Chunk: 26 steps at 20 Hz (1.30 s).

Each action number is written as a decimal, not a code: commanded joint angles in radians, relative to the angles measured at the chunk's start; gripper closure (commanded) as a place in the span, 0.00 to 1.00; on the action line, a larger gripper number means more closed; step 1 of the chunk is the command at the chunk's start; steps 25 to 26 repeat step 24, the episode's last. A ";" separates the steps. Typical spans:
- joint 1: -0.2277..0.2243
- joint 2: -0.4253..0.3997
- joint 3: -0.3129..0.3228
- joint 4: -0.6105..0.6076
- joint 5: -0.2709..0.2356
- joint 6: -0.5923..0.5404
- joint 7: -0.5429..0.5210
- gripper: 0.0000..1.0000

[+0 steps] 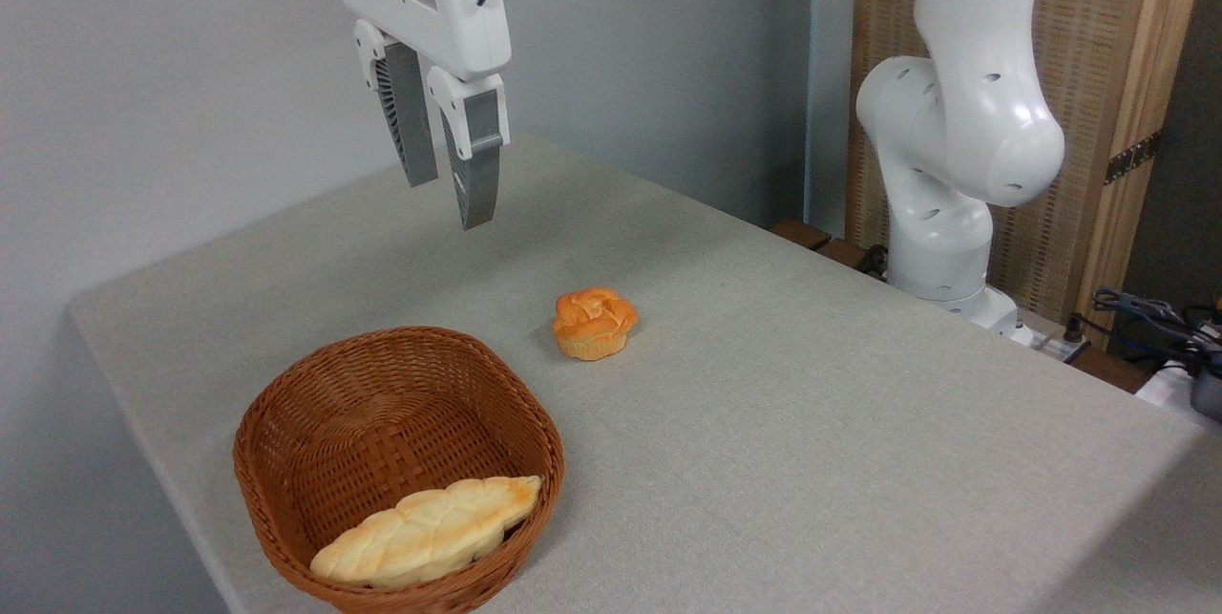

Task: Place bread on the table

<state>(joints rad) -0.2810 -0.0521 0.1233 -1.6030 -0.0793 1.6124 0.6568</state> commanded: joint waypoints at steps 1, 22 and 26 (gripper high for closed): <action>0.029 0.021 0.001 0.052 0.001 -0.049 -0.006 0.00; 0.126 0.032 -0.091 0.048 0.001 -0.054 0.003 0.00; 0.126 0.032 -0.091 0.048 0.001 -0.054 0.001 0.00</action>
